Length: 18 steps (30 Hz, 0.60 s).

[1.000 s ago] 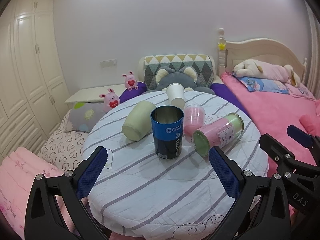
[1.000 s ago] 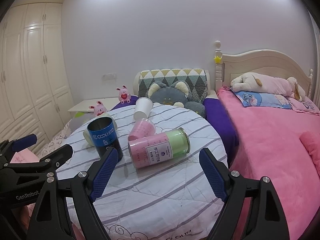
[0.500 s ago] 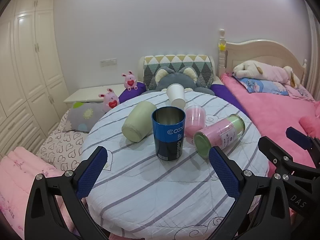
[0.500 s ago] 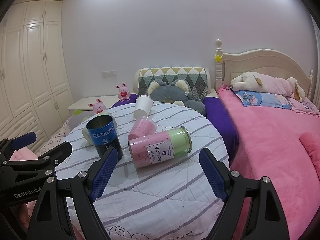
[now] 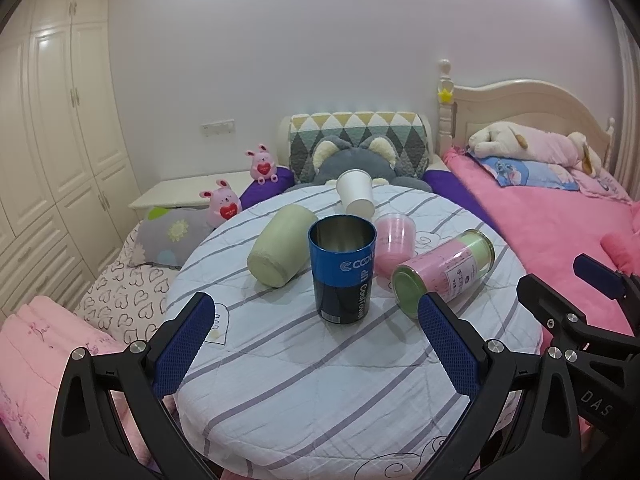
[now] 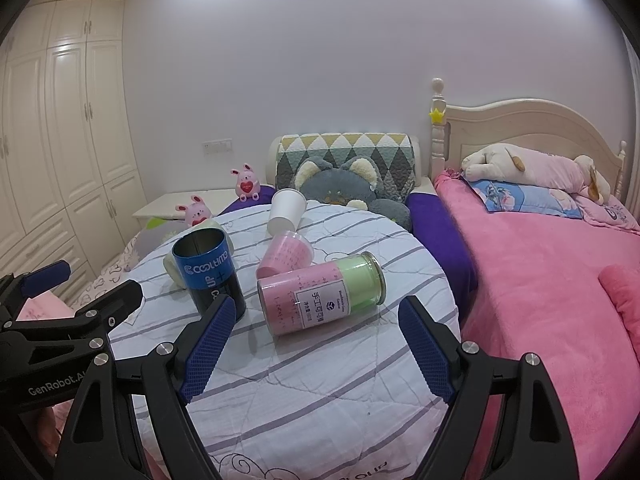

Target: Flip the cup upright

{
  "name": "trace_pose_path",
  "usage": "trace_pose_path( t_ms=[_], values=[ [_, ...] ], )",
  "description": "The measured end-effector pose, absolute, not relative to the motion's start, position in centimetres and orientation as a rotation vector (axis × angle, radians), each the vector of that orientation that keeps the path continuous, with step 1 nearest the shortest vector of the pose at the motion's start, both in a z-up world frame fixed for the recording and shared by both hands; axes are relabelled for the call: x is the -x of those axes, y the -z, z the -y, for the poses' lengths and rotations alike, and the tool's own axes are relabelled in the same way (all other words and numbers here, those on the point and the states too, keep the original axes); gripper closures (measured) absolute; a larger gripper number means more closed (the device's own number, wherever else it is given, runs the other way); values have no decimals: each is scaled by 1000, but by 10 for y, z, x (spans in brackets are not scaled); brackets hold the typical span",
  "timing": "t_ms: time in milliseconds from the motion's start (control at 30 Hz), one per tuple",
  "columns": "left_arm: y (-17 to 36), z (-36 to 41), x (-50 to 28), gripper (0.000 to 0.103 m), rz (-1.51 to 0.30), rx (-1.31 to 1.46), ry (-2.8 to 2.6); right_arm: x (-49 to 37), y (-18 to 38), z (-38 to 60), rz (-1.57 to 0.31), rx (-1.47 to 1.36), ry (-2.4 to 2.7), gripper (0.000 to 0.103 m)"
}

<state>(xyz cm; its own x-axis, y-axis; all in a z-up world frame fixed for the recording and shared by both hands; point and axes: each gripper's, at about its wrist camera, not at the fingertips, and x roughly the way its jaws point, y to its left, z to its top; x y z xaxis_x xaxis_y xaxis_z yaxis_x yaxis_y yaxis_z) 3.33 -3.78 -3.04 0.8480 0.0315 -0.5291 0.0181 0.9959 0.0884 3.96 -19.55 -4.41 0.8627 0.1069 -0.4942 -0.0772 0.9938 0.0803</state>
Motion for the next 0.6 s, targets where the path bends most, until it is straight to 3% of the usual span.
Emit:
trace_pose_path(
  t_ms=[600],
  values=[
    [35,29,-39,0,-564,-85,-13,-44,46,188,-532,-40,-100,18]
  ],
)
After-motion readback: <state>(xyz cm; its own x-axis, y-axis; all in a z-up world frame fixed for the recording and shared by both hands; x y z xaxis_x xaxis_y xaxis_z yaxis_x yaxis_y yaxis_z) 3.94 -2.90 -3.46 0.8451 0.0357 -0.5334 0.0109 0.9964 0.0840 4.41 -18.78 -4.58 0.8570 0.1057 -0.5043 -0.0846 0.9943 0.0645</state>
